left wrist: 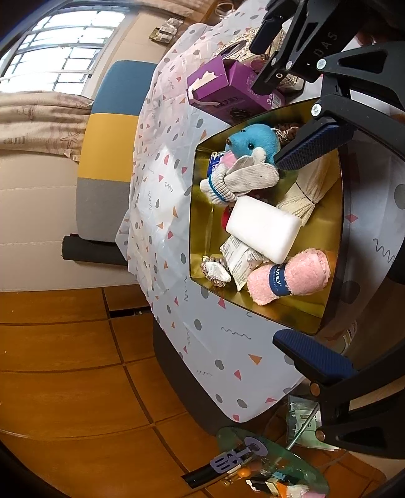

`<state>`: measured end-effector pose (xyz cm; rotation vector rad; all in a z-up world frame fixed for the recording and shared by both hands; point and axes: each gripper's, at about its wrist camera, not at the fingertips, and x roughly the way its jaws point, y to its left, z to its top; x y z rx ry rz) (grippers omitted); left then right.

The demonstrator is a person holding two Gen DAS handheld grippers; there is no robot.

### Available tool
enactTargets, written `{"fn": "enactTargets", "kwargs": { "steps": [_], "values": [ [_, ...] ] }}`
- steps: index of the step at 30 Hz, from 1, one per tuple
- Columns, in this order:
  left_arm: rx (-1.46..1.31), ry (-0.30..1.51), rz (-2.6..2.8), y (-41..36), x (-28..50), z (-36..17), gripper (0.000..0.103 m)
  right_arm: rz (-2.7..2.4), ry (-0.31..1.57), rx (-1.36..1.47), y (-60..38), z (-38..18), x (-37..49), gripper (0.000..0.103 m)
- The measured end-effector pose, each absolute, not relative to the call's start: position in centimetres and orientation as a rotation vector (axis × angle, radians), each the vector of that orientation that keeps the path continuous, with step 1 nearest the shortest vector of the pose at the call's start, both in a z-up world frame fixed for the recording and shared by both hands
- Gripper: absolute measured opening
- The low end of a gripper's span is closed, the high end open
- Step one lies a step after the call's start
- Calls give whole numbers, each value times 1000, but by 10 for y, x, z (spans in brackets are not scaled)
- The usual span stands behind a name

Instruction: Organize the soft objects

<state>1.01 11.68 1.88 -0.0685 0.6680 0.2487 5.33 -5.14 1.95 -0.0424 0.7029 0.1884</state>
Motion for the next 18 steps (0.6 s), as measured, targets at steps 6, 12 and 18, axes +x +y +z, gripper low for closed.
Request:
{"fn": "enactTargets", "kwargs": {
  "steps": [6,12,18],
  "values": [
    [-76,664,253,119,9,20,103,190,701,-41,-51,20,51,73],
    [-79,662,256,120,10,20,103,193,697,-48,-49,21,51,73],
    [-91,666,263,123,10,18,103,197,700,-53,-46,20,51,73]
  ]
}}
